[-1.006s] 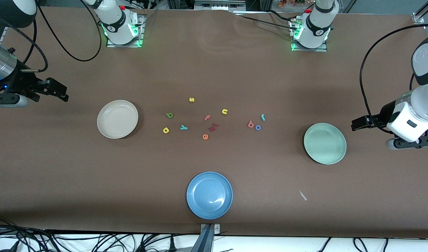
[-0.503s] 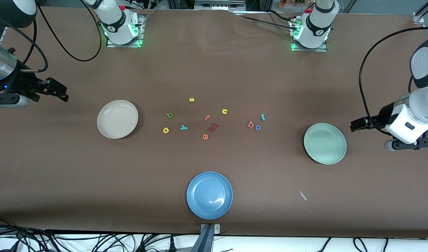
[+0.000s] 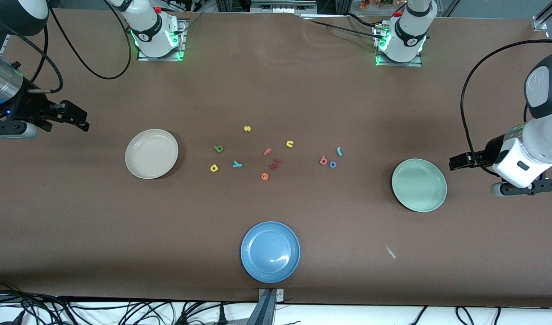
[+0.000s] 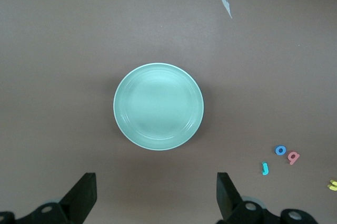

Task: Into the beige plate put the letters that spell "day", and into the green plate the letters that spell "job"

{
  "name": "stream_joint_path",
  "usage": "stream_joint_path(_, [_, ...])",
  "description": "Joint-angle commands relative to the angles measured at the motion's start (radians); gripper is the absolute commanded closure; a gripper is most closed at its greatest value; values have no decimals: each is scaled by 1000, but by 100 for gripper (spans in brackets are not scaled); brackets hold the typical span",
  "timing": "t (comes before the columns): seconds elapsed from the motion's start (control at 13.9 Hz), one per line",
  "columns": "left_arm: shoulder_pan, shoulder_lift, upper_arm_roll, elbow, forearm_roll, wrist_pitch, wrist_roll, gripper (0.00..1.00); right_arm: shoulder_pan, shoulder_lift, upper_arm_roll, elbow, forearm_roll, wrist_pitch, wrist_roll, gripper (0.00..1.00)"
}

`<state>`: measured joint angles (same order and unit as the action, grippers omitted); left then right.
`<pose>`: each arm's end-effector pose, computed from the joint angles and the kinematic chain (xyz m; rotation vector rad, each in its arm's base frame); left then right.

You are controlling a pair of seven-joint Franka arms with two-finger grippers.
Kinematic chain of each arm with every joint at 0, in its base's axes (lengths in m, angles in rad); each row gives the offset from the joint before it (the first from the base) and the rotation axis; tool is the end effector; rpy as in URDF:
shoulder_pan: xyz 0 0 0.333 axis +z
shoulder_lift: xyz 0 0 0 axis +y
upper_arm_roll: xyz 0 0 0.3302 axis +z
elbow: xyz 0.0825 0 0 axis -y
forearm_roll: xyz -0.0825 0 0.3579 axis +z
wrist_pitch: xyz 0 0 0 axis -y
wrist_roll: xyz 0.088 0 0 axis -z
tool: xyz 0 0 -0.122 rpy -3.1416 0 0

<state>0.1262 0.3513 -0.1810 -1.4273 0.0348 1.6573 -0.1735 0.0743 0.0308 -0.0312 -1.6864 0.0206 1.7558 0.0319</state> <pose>0.6301 -0.0138 0.4926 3.1157 0.1886 -0.1845 0.5508 0.0261 0.5714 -3.1202 -0.0122 -0.0591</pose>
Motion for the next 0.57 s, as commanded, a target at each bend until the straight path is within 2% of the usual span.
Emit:
stream_joint_path(0.0, [-11,5,3,1,-21,-8,-3,0,-4,-5,5,-2,-16,7,-7,0])
stream_joint_path(0.5, [-39,64,-3,-2,-56,-4,-24,0,-4,-5,5,-2,-16,7,-7,0])
